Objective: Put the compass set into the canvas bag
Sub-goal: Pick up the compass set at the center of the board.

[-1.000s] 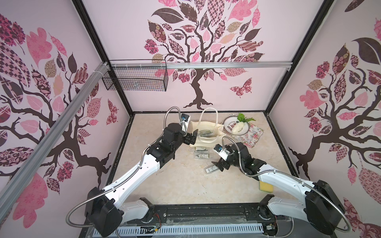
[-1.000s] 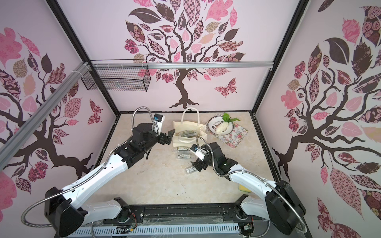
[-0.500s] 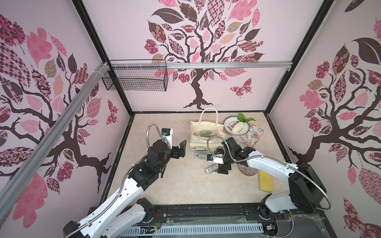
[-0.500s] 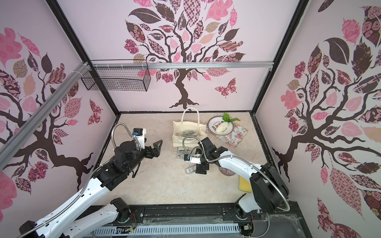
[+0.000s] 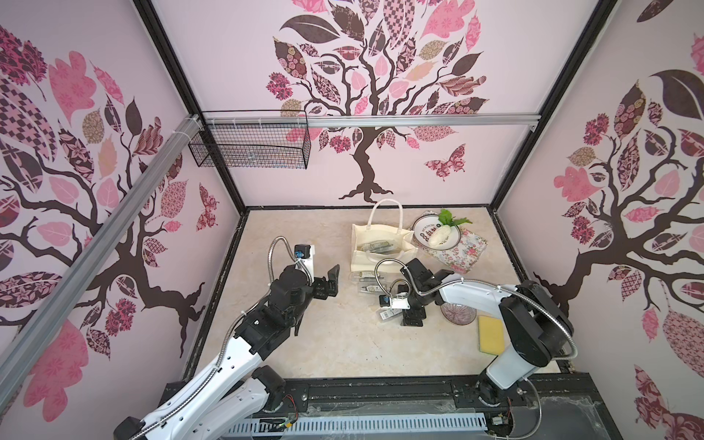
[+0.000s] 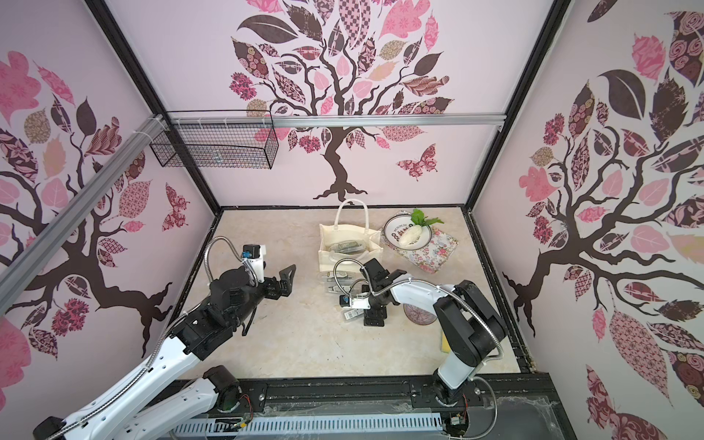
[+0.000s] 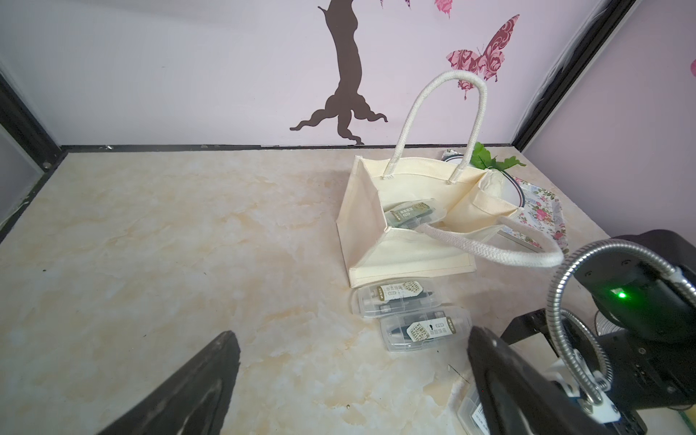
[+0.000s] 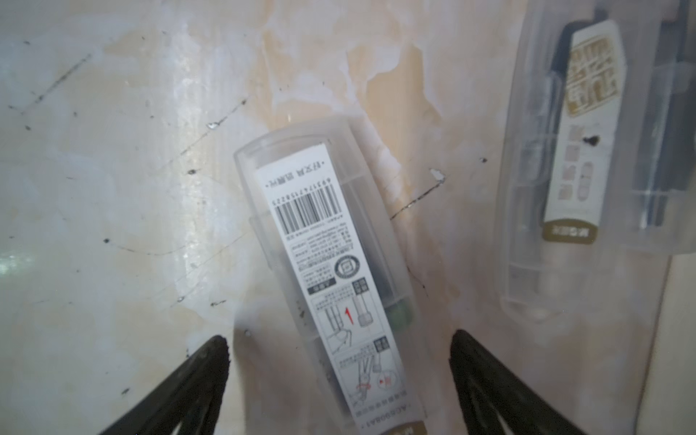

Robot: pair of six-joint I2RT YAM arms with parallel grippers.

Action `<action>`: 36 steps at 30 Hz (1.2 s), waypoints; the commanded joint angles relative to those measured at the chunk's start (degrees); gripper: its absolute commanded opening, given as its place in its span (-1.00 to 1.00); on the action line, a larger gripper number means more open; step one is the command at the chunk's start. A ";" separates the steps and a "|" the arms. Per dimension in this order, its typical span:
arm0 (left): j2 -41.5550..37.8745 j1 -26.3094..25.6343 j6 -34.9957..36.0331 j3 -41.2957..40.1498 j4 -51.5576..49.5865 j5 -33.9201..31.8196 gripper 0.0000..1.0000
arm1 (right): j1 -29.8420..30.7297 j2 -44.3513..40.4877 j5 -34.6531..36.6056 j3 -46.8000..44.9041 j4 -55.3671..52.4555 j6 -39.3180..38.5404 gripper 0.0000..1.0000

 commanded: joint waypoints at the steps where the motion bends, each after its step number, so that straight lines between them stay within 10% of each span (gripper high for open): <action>1: -0.63 -0.16 1.12 -1.42 1.52 -0.75 0.95 | 0.13 1.64 0.88 2.27 2.00 -1.25 0.87; 23: -2.60 -0.17 1.94 -3.20 1.93 -1.95 0.95 | 1.45 5.97 -3.21 4.79 -1.56 -1.46 0.54; 36: -3.85 -0.22 2.36 -3.69 1.58 -2.88 0.95 | 1.94 7.08 -3.77 4.78 -1.54 -0.35 -0.10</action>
